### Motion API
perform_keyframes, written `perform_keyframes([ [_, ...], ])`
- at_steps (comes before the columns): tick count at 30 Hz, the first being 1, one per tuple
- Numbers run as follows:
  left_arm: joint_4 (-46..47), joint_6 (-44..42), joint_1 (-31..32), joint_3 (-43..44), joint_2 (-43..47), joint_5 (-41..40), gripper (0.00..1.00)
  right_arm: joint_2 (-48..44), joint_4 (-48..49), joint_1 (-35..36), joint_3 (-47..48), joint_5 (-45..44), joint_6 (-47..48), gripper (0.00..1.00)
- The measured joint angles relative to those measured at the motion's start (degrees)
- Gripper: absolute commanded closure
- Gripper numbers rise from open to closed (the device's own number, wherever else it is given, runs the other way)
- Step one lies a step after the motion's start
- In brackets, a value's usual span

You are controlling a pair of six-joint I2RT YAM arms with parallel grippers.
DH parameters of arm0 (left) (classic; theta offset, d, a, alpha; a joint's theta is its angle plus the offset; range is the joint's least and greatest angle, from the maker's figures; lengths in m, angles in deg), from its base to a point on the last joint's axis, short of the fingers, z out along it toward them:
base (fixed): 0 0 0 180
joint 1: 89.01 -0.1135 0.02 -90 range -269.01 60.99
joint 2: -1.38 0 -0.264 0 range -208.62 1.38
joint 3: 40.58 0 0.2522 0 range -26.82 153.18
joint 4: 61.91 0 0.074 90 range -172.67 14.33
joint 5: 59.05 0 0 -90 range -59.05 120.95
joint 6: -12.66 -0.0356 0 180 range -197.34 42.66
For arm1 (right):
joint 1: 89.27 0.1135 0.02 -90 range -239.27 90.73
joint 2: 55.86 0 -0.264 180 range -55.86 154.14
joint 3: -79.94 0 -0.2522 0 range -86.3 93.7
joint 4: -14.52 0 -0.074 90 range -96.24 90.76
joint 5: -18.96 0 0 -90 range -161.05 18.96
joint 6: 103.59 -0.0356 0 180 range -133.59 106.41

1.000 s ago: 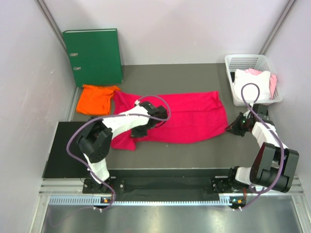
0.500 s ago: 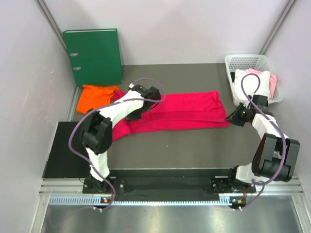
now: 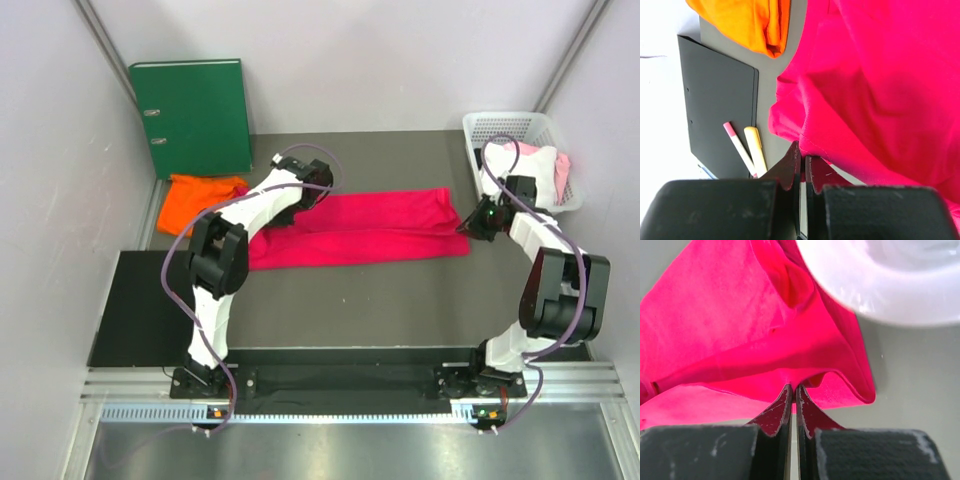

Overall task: Fold and stack the t-shirts
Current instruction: Fold the other side of the tshirt into a rectangle

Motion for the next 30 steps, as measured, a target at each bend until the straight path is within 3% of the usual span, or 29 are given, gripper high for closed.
perform_keyframes([
  [21, 0.46, -7.76, -3.32, 9.77, -6.56, -3.21, 1.0, 12.09, 1.6, 5.75, 6.99, -6.62, -1.55, 0.97],
  [24, 1.2, -9.4, -3.69, 10.45, -7.5, -3.85, 1.0, 12.79, 1.7, 6.58, 8.0, -8.02, -1.66, 0.83],
  [25, 1.51, -9.84, -3.85, 10.78, -7.78, -4.11, 1.0, 13.11, 1.73, 6.67, 8.5, -8.39, -1.7, 0.7],
  [30, 3.32, -13.09, -4.46, 15.32, -10.6, -5.66, 1.0, 14.32, 0.9, 7.41, 9.4, -9.46, -1.42, 0.36],
])
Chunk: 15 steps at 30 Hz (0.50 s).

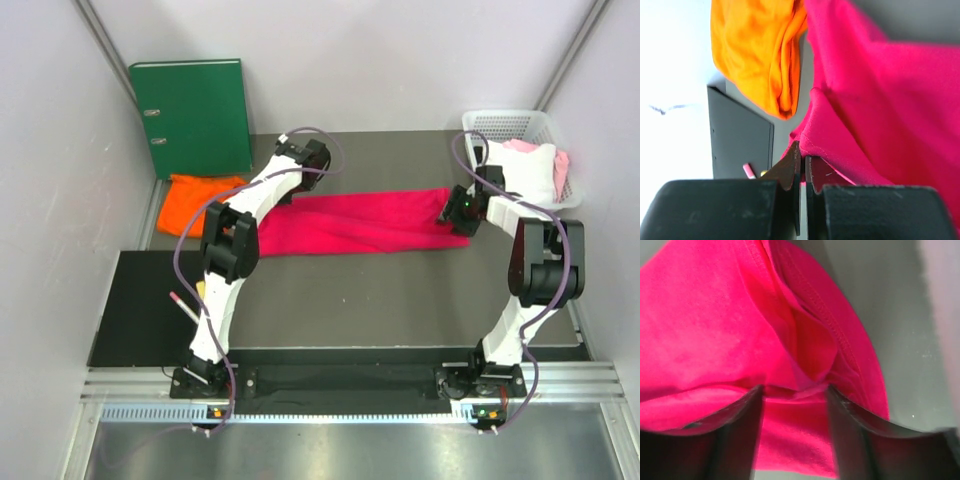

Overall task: Fold and stack the t-shirts
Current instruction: Fold the other side of the tshirt into a rectangle

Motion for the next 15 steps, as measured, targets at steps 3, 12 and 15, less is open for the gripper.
perform_keyframes([
  [3, 1.33, -2.16, -0.31, 3.61, -2.67, -0.68, 1.0, -0.04, 0.28, -0.02, 0.35, -0.07, -0.11, 0.23],
  [12, 1.86, -4.39, -2.21, 7.48, -7.93, -0.76, 0.01, -0.59, -0.9, 0.28, 0.72, -0.79, 0.09, 0.14],
  [15, 1.97, -3.5, -3.3, 7.17, -7.26, -0.68, 0.01, -0.83, -1.51, 0.5, 0.72, -0.94, 0.09, 0.14],
])
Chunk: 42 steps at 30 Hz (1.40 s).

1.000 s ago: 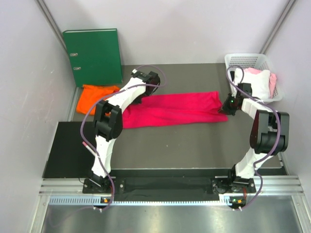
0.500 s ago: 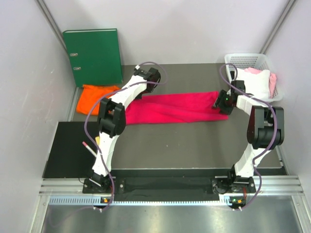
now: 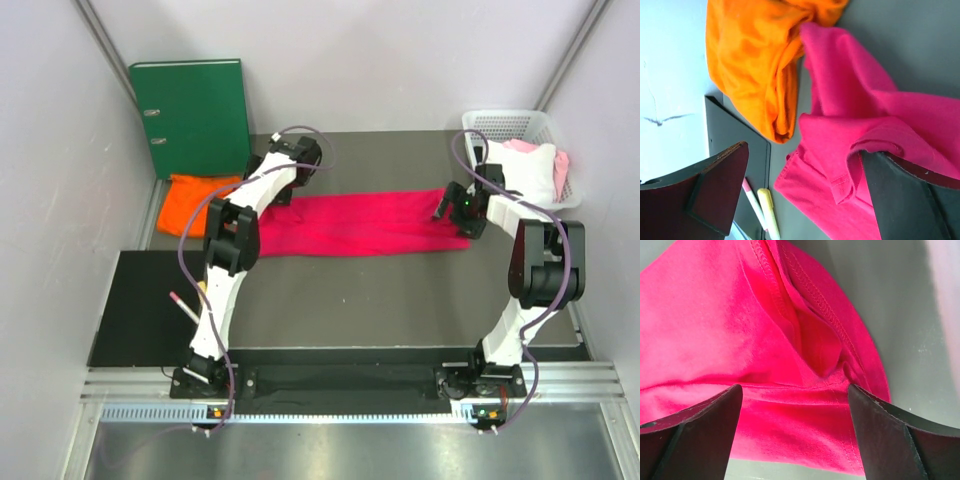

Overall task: Fold and stack the t-shirts
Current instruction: Fold the other side of the tshirt into a rectangle

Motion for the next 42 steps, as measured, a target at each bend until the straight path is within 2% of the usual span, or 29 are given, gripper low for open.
perform_keyframes([
  [3, 0.76, 0.76, -0.7, -3.04, 2.71, 0.72, 0.01, -0.33, -1.01, 0.26, 0.0, -0.31, 0.0, 0.13],
  [9, 2.43, 2.4, -1.14, -12.28, 14.08, 4.07, 0.01, -0.46, -2.29, 0.63, 0.39, -1.07, 0.33, 0.13],
  [14, 2.36, 5.33, -1.88, -16.68, 21.24, 5.55, 0.02, -0.52, -2.58, 0.68, 0.37, -1.09, 0.57, 0.13],
  [16, 2.25, 5.88, -2.71, -17.86, 22.08, 6.21, 0.19, -0.52, -2.62, 0.76, 0.37, -1.11, 0.59, 0.13],
  [17, 2.32, 6.12, -2.97, -18.23, 22.12, 6.78, 0.33, -0.52, -2.64, 0.85, 0.39, -1.16, 0.61, 0.13],
  [18, 2.51, 6.29, -3.28, -18.95, 22.14, 7.56, 0.58, -0.52, -2.69, 0.87, 0.39, -1.14, 0.61, 0.13],
  [19, 2.73, 6.56, -3.61, -19.91, 22.16, 8.81, 1.0, -0.52, -2.73, 0.9, 0.39, -1.14, 0.66, 0.13],
  [24, 6.23, 7.13, -3.85, -28.65, 24.13, 17.81, 1.0, -0.52, -3.21, 1.03, 0.79, -1.09, 0.66, 0.13],
  [30, 13.94, 9.57, -4.24, -40.44, 28.94, 32.59, 1.0, -0.52, -3.74, 1.62, 0.79, -0.98, 0.63, 0.13],
  [35, 17.75, 9.86, -4.94, -40.59, 28.59, 37.66, 1.0, -0.52, -3.76, 1.75, 0.81, -0.68, 0.63, 0.13],
  [40, 19.54, 9.14, -5.51, -34.93, 23.19, 37.73, 1.0, -0.52, -4.61, 1.75, 1.55, -0.31, 0.66, 0.1],
  [42, 19.69, 8.74, -5.84, -31.45, 19.71, 36.76, 1.0, -0.52, -5.01, 1.75, 1.79, 0.02, 0.79, 0.04],
])
